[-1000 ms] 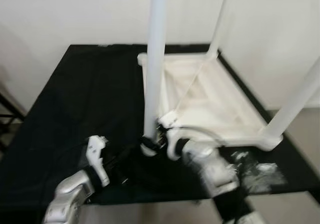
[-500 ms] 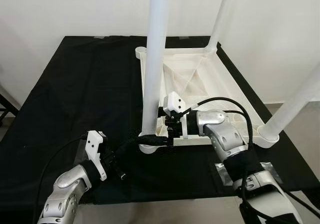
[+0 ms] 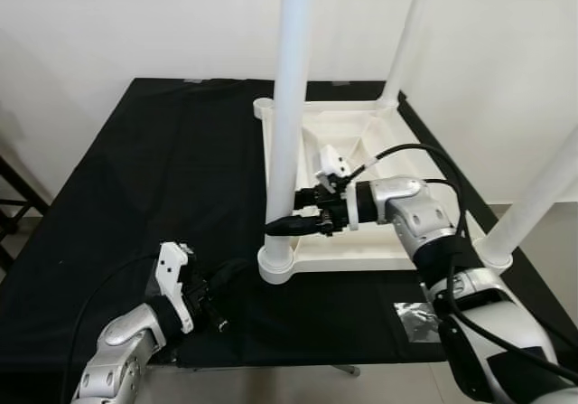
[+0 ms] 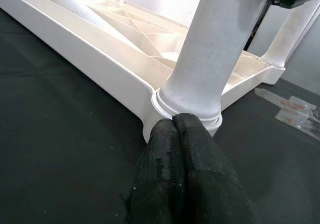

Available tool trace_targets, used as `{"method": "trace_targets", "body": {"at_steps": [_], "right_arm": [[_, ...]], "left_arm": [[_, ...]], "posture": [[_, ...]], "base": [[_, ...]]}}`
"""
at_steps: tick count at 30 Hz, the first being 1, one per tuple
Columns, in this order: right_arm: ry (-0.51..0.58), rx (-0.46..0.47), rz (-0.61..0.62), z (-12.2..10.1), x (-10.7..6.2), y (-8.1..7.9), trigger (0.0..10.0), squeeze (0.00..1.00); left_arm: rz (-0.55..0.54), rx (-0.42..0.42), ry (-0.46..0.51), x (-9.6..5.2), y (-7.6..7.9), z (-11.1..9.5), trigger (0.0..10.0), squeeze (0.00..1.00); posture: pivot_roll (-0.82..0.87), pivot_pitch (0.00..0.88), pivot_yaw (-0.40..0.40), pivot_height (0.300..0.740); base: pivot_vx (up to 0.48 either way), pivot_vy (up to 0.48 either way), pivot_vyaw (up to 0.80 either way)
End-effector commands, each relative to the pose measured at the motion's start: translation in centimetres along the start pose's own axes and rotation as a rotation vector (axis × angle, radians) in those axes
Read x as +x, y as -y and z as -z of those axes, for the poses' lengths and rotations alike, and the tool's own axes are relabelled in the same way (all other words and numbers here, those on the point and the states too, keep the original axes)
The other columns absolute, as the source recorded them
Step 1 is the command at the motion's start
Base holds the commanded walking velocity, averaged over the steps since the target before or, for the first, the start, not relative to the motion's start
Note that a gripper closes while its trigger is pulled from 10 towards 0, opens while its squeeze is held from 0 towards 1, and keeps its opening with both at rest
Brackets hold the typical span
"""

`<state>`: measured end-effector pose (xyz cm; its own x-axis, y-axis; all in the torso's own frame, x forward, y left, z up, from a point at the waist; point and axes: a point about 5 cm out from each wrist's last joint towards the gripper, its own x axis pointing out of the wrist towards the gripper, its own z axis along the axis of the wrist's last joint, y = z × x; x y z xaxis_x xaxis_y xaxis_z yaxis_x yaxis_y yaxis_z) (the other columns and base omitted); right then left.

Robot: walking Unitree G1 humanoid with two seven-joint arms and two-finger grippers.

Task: Building children table

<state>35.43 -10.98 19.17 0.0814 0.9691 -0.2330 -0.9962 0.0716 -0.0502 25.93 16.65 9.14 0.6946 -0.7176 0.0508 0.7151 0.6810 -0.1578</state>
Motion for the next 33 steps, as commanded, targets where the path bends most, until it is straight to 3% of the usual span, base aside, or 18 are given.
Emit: {"method": "trace_targets", "body": {"at_steps": [1, 6, 10, 12, 13, 15, 16, 22, 27, 28, 29, 30, 31, 32, 33], "right_arm": [[-0.027, 0.057, -0.004, 2.4, -0.8, -0.9, 0.0, 0.0], [-0.022, 0.089, 0.038, 4.7, -1.6, -2.2, 0.0, 0.0], [-0.064, 0.123, 0.179, 7.0, -0.9, -3.4, 0.0, 0.0], [-0.119, 0.24, 0.489, 9.1, 1.4, -4.2, 0.0, 0.0], [-0.119, 0.24, 0.489, 9.1, 1.4, -4.2, 0.0, 0.0], [-0.151, 0.359, 0.816, 10.4, 2.5, -5.1, 0.0, 0.0], [-0.155, 0.37, 0.863, 10.3, 3.3, -6.1, 0.0, 0.0], [-0.147, 0.329, 0.875, 9.3, 4.2, -6.9, 0.0, 0.0], [-0.144, 0.261, 0.918, 8.0, 3.6, -5.2, 0.0, 0.0], [-0.158, 0.257, 0.928, 7.9, 3.4, -4.9, 2.3, 0.0], [-0.149, 0.243, 0.922, 7.3, 3.3, -4.4, 10.0, 0.0], [-0.149, 0.243, 0.922, 7.3, 3.3, -4.4, 10.0, 0.0], [-0.136, 0.233, 0.875, 6.7, 3.3, -4.1, 10.0, 0.34], [-0.136, 0.233, 0.875, 6.7, 3.3, -4.1, 10.0, 0.34], [-0.115, 0.223, 0.831, 5.9, 3.1, -3.7, 10.0, 1.0]], "left_arm": [[0.011, -0.002, -0.027, -0.4, 0.1, 0.5, 10.0, 0.0], [0.026, -0.001, -0.029, -0.5, 0.3, 0.5, 10.0, 0.0], [0.05, 0.005, -0.031, -0.7, 0.5, 0.5, 10.0, 0.0], [0.085, 0.023, -0.044, -1.1, 1.0, 0.4, 10.0, 0.0], [0.085, 0.023, -0.044, -1.1, 1.0, 0.4, 10.0, 0.0], [0.127, 0.053, -0.059, -1.5, 1.6, 0.4, 10.0, 0.0], [0.147, 0.074, -0.067, -1.6, 1.9, 0.4, 10.0, 0.0], [0.184, 0.112, -0.085, -1.7, 2.4, 0.4, 10.0, 0.0], [0.196, 0.132, -0.092, -1.8, 2.8, 0.4, 10.0, 0.0], [0.194, 0.134, -0.091, -1.8, 2.8, 0.4, 10.0, 0.0], [0.192, 0.138, -0.09, -1.9, 2.9, 0.4, 10.0, 0.0], [0.192, 0.138, -0.09, -1.9, 2.9, 0.4, 10.0, 0.0], [0.193, 0.143, -0.09, -1.8, 3.1, 0.4, 10.0, 0.0], [0.193, 0.143, -0.09, -1.8, 3.1, 0.4, 10.0, 0.0], [0.194, 0.149, -0.091, -1.8, 3.2, 0.4, 10.0, 0.0]], "posture": [[0.07, 0.022, -0.054, 0.74], [0.05, 0.034, -0.051, 0.74], [0.04, 0.041, -0.046, 0.74], [0.04, 0.054, -0.047, 0.74], [0.04, 0.054, -0.047, 0.74], [0.03, 0.063, -0.043, 0.74], [0.02, 0.064, -0.04, 0.74], [0.01, 0.057, -0.037, 0.74], [0.01, 0.05, -0.038, 0.74], [0.01, 0.05, -0.038, 0.74], [0.01, 0.049, -0.037, 0.74], [0.01, 0.049, -0.037, 0.74], [0.02, 0.047, -0.04, 0.74], [0.02, 0.047, -0.04, 0.74], [0.02, 0.047, -0.041, 0.74]], "base": [[0.0, 0.0, 0.0], [0.0, 0.0, 0.0], [0.0, 0.0, 0.0], [0.0, 0.0, 0.0], [0.0, 0.0, 0.0], [0.0, 0.0, 0.0], [0.0, 0.0, 0.0], [0.0, 0.0, 0.0], [0.0, 0.0, 0.0], [0.0, 0.0, 0.0], [0.0, 0.0, 0.0], [0.0, 0.0, 0.0], [0.0, 0.0, 0.0], [0.0, 0.0, 0.0], [0.0, 0.0, 0.0]]}}
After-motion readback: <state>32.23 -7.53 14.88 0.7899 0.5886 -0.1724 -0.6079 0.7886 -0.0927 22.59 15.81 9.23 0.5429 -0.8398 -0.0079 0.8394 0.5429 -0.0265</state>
